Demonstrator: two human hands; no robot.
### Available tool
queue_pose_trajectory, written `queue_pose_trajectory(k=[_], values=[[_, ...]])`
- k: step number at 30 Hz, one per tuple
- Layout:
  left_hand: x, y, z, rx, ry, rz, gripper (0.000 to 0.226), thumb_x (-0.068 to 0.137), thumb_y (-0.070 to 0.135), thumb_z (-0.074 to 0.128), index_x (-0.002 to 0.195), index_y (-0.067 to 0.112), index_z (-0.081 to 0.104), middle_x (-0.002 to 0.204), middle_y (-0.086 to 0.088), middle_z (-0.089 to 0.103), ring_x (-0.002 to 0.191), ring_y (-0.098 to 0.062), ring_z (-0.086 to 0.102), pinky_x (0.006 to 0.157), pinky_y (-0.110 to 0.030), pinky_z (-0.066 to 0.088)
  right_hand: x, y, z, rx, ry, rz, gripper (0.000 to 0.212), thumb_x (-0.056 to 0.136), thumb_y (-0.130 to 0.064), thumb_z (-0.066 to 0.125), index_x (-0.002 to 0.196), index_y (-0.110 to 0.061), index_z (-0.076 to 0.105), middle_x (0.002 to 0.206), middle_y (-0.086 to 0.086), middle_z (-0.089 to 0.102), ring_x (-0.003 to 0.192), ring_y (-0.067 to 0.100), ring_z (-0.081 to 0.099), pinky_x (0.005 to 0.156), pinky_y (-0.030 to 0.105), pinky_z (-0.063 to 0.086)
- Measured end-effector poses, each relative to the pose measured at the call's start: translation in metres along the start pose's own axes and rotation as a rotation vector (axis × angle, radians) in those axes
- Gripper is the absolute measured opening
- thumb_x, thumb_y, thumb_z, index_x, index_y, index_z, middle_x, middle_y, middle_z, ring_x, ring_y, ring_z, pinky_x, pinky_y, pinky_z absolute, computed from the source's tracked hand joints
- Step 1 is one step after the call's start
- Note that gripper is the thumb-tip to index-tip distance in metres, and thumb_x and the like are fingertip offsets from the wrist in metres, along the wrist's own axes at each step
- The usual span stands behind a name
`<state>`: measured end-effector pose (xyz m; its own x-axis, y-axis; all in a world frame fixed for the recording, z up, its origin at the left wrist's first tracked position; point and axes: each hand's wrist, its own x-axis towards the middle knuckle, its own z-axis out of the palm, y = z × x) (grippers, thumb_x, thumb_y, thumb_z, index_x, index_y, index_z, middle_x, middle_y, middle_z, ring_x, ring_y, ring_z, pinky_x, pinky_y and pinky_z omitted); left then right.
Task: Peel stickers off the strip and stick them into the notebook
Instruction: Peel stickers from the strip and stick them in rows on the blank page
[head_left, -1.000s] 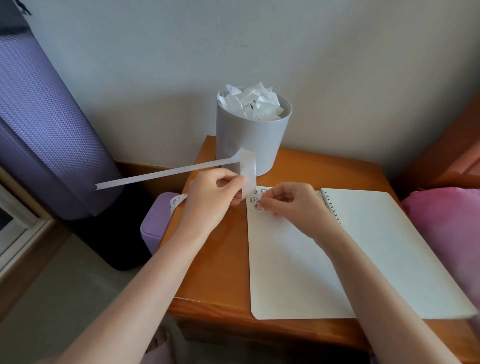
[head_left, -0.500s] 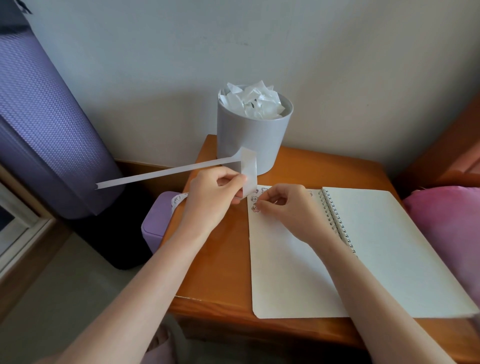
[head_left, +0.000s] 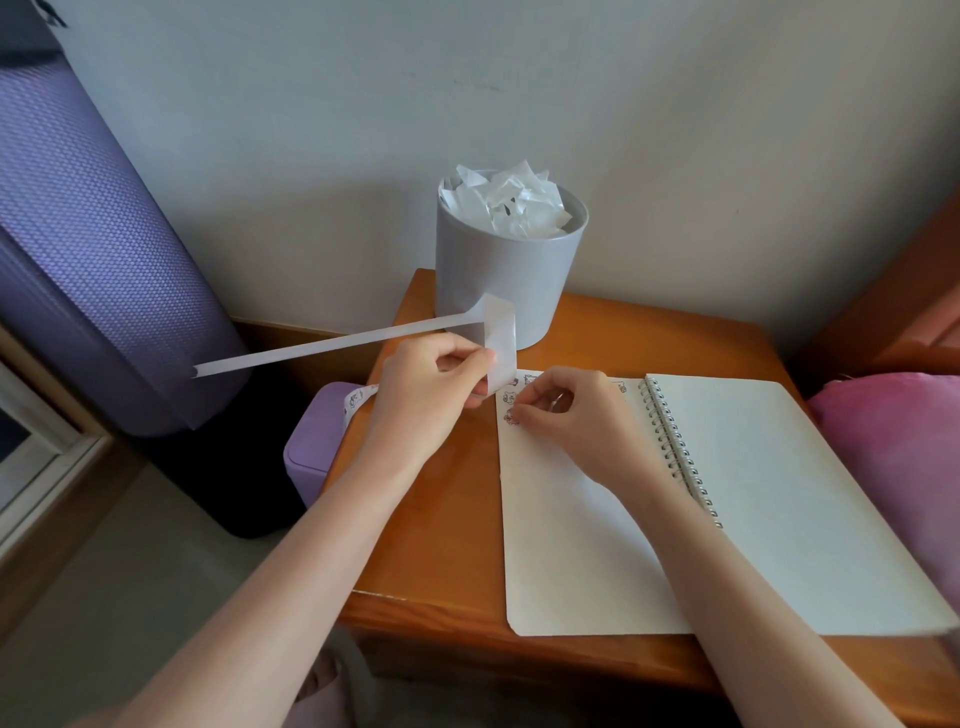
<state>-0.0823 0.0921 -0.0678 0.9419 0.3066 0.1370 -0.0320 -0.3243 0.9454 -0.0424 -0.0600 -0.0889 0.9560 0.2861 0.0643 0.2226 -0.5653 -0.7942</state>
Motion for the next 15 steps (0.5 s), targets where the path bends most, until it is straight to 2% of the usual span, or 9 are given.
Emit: queue_pose_trajectory(k=[3,5,8,11,15], values=[[-0.0004,0.0007,0.0002,0.009,-0.007,0.002,0.007,0.09,0.027,0.059,0.092,0.022,0.063,0.076,0.011,0.062,0.072,-0.008,0.065,0.056,-0.004,0.049,0.0004,0.0018,0.0007,0.005,0.015,0.01,0.015,0.076,-0.016,0.075,0.068,-0.023,0.064,0.058,-0.011,0.052,0.049,0.0,0.044,0.046,0.013,0.031],[-0.0005,0.001,0.0002,0.013,-0.007,0.001,0.008,0.09,0.027,0.059,0.093,0.022,0.063,0.076,0.012,0.062,0.072,-0.008,0.065,0.055,-0.003,0.048,0.0009,0.0028,0.0011,0.014,0.027,0.015,0.013,0.076,-0.017,0.076,0.077,-0.022,0.064,0.061,-0.012,0.051,0.049,-0.001,0.045,0.046,0.014,0.032],[-0.001,0.0015,0.0003,0.004,-0.008,-0.002,0.006,0.09,0.026,0.059,0.093,0.022,0.062,0.076,0.012,0.062,0.071,-0.008,0.065,0.054,-0.003,0.048,0.0021,0.0047,0.0004,0.041,0.029,0.011,0.023,0.076,-0.018,0.077,0.089,-0.021,0.058,0.071,-0.01,0.054,0.052,-0.002,0.046,0.048,0.015,0.036],[-0.0011,0.001,0.0001,0.006,-0.012,0.009,0.007,0.09,0.025,0.059,0.093,0.021,0.063,0.078,0.009,0.063,0.071,-0.008,0.065,0.054,-0.003,0.048,0.0033,0.0055,0.0028,0.011,0.057,-0.005,0.013,0.081,-0.019,0.071,0.083,-0.022,0.058,0.071,-0.011,0.054,0.056,0.002,0.045,0.055,0.019,0.034],[-0.0012,0.0015,0.0003,-0.01,-0.021,0.008,0.008,0.09,0.025,0.059,0.093,0.02,0.063,0.077,0.009,0.063,0.07,-0.008,0.065,0.054,-0.004,0.047,0.0033,0.0055,0.0066,-0.011,0.076,-0.001,0.014,0.08,-0.023,0.073,0.081,-0.022,0.059,0.068,-0.012,0.054,0.058,0.003,0.046,0.057,0.022,0.036]])
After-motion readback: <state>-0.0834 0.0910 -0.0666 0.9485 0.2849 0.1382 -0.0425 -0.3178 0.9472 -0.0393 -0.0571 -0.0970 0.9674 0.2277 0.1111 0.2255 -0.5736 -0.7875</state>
